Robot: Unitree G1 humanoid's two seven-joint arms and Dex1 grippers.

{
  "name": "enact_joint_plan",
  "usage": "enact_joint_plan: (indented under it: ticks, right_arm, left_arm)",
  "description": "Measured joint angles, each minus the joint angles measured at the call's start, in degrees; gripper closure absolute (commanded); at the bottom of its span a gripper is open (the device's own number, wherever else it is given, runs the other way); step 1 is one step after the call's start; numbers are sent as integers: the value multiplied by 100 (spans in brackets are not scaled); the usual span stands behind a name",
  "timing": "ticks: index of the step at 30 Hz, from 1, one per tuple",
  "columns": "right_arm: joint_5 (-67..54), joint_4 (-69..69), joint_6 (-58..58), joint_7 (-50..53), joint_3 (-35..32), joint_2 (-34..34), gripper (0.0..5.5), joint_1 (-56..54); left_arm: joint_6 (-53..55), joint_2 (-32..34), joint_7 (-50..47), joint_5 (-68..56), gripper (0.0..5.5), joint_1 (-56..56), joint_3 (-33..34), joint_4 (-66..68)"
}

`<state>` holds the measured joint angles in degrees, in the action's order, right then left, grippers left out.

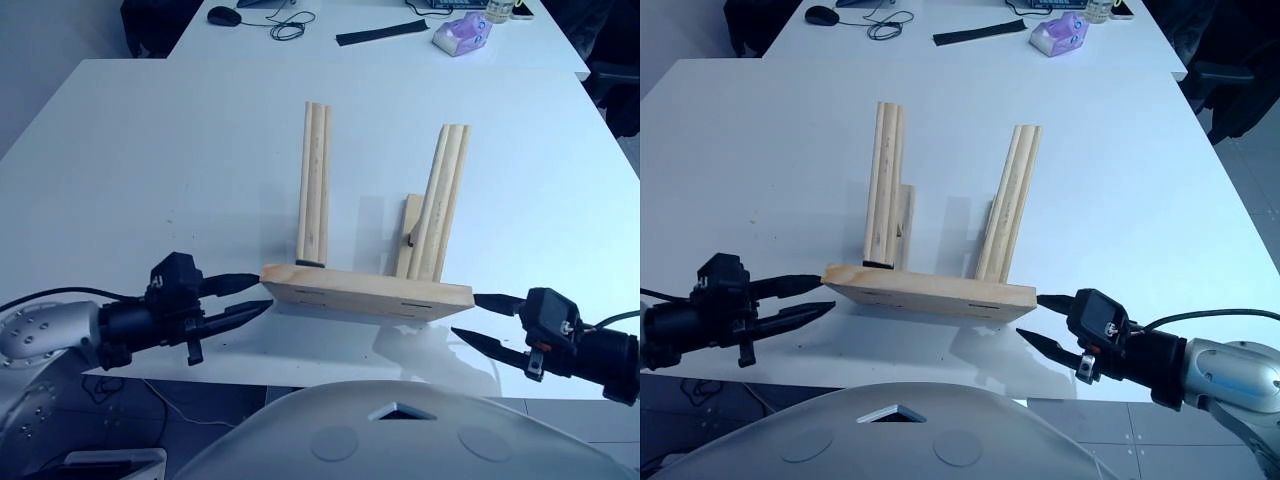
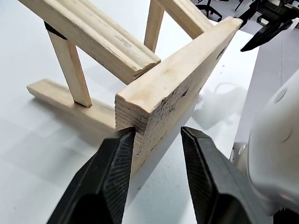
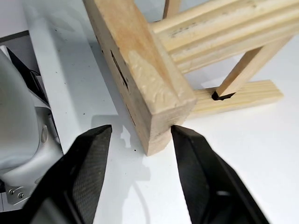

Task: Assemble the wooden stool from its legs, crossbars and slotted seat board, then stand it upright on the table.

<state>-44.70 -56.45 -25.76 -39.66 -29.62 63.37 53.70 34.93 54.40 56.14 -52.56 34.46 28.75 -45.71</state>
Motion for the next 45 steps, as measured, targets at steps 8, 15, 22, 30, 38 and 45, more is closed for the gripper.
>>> enact_joint_plan:
  ticks: [8,15,22,30,38,45]
  right_arm:
    - [574,6,-93,468,534,-21,317,-324]
    - [1139,-11,-19,196,1081,-350,282,-611]
    - [1666,687,149,-130,1368,-769,218,-860]
    - [2414,1771,598,-485,2157,-1140,218,-1331]
    - [2722,2530,802,-723,3132,-1564,246,-2118]
    - [2831,2722,868,-779,3396,-1746,333,-2340]
  left_arm:
    - [-616,123,465,1096,367,-213,-859,246]
    - [-1962,-95,780,2501,350,-398,-1824,1390]
    - [-3004,-289,984,3044,290,-649,-1983,2435]
    - [-3719,-497,1236,3248,290,-1296,-2280,3352]
    - [-4239,-917,1266,3561,309,-2074,-2869,4198]
    - [-4331,-1024,1278,3657,352,-2301,-3092,4459]
